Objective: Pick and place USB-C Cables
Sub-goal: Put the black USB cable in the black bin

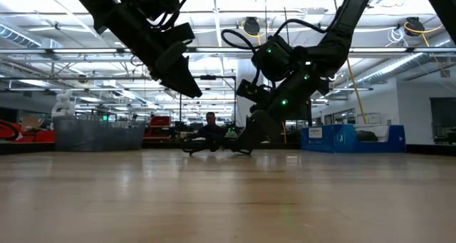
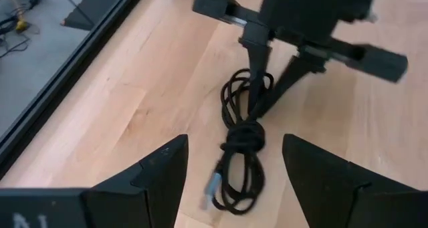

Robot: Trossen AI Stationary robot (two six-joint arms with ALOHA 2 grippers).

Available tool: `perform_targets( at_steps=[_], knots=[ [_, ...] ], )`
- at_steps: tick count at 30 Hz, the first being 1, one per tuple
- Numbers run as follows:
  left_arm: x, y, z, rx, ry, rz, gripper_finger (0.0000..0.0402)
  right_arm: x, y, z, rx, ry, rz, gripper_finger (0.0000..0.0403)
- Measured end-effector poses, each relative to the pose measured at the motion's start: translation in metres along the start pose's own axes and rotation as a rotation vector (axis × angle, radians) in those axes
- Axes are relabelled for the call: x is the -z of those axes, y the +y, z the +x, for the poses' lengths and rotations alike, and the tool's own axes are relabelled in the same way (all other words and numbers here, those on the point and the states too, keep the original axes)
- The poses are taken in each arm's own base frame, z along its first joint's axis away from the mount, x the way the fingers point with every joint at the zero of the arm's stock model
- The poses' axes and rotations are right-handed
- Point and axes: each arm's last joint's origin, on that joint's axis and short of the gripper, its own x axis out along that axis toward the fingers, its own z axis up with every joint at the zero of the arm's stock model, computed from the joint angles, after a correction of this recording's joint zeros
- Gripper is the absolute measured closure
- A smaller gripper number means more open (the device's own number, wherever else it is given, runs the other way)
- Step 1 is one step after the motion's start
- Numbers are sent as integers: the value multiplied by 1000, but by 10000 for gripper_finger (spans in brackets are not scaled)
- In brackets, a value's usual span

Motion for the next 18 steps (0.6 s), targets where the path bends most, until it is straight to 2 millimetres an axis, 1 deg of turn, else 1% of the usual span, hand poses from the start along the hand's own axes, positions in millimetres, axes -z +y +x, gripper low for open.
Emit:
perform_targets(
  at_steps=[2, 9, 18],
  knots=[
    [0, 0, 0, 11, 1, 9, 156, -3, 0, -3, 0, -8, 0, 374],
    [1, -3, -1, 25, 7, 79, 156, -16, -2, -24, 0, -9, 7, 388],
    [0, -16, -4, 60, -20, 178, 156, -34, -5, -53, 4, -45, 44, 389]
  ],
)
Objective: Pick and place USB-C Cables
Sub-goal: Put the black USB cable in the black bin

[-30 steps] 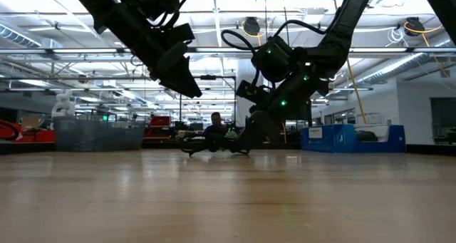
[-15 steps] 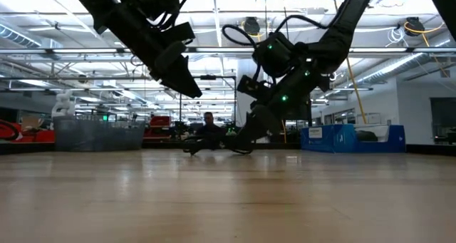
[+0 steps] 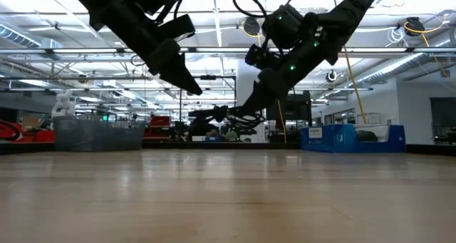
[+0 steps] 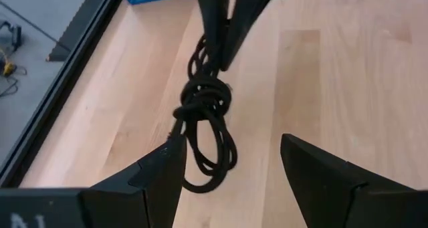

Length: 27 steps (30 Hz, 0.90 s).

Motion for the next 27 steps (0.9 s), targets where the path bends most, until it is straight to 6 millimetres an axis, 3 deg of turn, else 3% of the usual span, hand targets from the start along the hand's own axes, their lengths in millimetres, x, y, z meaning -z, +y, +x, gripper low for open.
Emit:
perform_targets(
  at_steps=[9, 21, 27],
  knots=[
    [-1, -2, 8, -29, -24, 78, 156, -13, 3, -19, -5, -40, 14, 389],
    [8, -11, 45, -63, -41, 171, 156, -17, 3, -28, -4, -53, 47, 389],
    [6, -8, 49, -83, -71, 141, 207, -17, 3, -29, -4, -53, 49, 389]
  ],
)
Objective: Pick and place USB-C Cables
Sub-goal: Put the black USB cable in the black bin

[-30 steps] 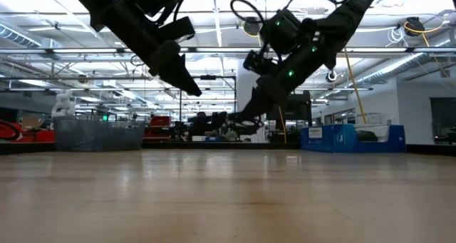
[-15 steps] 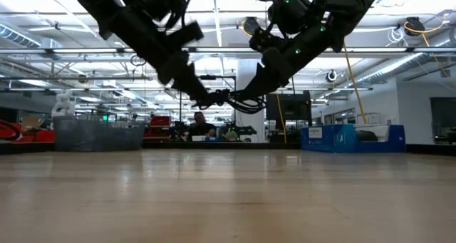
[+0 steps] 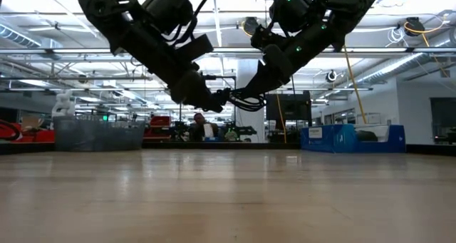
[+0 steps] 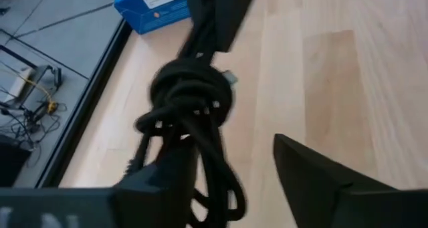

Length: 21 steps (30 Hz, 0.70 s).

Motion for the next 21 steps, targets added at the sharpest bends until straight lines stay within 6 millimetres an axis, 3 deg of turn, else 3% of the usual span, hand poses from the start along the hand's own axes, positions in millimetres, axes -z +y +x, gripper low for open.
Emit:
perform_targets(
  at_steps=[6, 12, 17, 21],
  knots=[
    [2, 7, 2, -16, 9, -32, 297, 0, 0, 0, 0, 4, 0, 389],
    [2, 7, 1, -15, 13, -27, 362, 0, 0, 0, -1, 5, 0, 375],
    [1, 9, -6, -10, 29, -22, 373, 0, 1, 0, -6, 4, -3, 337],
    [-4, 12, -16, 12, 20, -28, 355, -1, 2, -2, -6, 1, -5, 297]
  ],
)
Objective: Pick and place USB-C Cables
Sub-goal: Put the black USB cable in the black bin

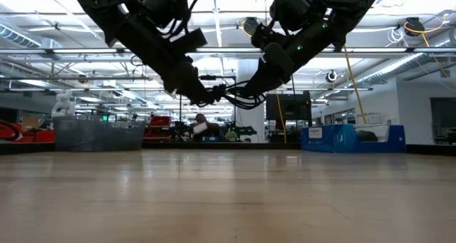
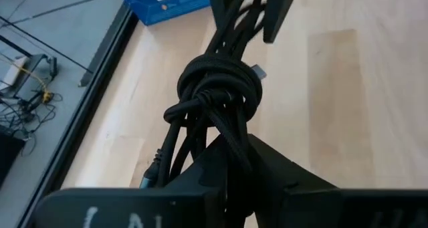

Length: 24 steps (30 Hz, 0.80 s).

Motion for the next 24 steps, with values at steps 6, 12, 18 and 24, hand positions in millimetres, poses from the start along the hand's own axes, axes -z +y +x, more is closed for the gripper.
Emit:
perform_targets(
  at_steps=[6, 12, 18, 24],
  knots=[
    [-4, 5, -19, 21, 16, 5, 356, -11, 1, -23, -2, -36, -3, 251],
    [-13, 13, -42, 13, -22, -25, 374, -18, 7, -54, -20, -25, -6, 223],
    [-23, 21, -69, -11, -90, -26, 360, -18, 13, -79, -33, -43, -17, 208],
    [-35, 38, -113, -80, -228, -25, 368, -12, 13, -100, -26, -93, -32, 206]
  ],
)
